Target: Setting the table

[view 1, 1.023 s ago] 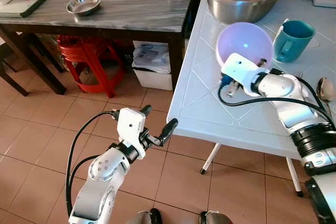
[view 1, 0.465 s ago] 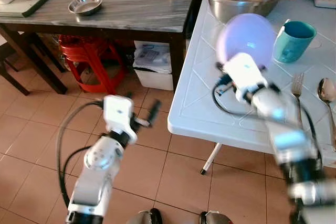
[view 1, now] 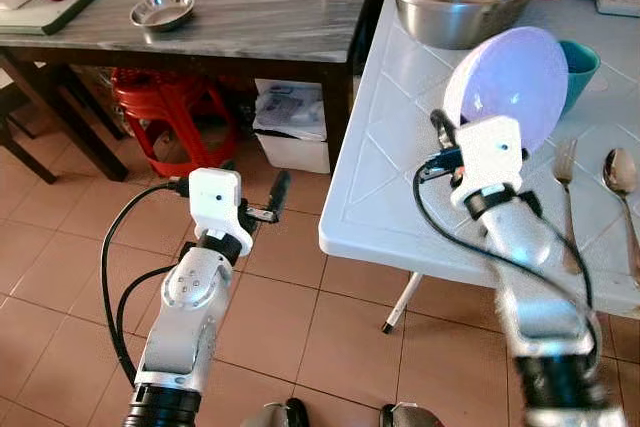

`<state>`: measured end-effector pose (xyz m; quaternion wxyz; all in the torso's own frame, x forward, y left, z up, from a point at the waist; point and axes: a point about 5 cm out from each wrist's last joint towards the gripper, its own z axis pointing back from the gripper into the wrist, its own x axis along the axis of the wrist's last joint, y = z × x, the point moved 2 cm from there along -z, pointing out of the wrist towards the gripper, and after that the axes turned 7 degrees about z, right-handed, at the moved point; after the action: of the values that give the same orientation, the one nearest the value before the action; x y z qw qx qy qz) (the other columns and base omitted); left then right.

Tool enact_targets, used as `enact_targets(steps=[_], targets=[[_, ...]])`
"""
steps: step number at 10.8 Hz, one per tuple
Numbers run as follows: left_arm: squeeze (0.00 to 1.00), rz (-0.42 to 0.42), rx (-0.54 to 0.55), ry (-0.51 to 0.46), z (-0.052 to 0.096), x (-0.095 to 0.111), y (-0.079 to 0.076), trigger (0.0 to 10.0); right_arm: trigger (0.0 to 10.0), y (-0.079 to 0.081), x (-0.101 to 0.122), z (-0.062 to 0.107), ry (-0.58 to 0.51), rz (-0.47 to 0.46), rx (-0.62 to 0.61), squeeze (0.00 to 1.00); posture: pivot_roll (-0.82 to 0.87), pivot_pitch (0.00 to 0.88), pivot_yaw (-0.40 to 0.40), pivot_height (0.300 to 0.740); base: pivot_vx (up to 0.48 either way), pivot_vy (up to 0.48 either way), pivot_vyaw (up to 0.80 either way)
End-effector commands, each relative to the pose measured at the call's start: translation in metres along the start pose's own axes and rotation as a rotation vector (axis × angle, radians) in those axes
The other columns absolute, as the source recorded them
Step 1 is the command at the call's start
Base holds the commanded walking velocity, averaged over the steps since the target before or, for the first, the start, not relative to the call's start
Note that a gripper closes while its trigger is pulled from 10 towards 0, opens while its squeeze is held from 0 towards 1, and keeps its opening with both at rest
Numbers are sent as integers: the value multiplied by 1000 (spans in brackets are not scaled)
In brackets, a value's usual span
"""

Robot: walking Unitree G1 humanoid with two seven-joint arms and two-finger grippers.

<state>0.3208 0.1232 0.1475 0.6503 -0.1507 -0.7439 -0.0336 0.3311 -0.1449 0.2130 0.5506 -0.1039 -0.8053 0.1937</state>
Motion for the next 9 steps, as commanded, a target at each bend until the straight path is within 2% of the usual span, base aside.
enact_targets(steps=[1, 4, 9], targets=[[0, -11, 20, 4, 2, -1, 6, 10000, 10000, -1, 5, 4, -15, -14, -33, 0, -129, 137, 123, 740, 0, 0, 0], [0, -1, 9, 3, 1, -4, 4, 10000, 10000, 7, -3, 16, 43, -79, -73, 0, -131, 136, 123, 740, 0, 0, 0], [0, 18, -26, 8, -1, -7, -4, 10000, 10000, 3, -6, 18, 66, -69, -97, 0, -144, 142, 126, 740, 0, 0, -488]])
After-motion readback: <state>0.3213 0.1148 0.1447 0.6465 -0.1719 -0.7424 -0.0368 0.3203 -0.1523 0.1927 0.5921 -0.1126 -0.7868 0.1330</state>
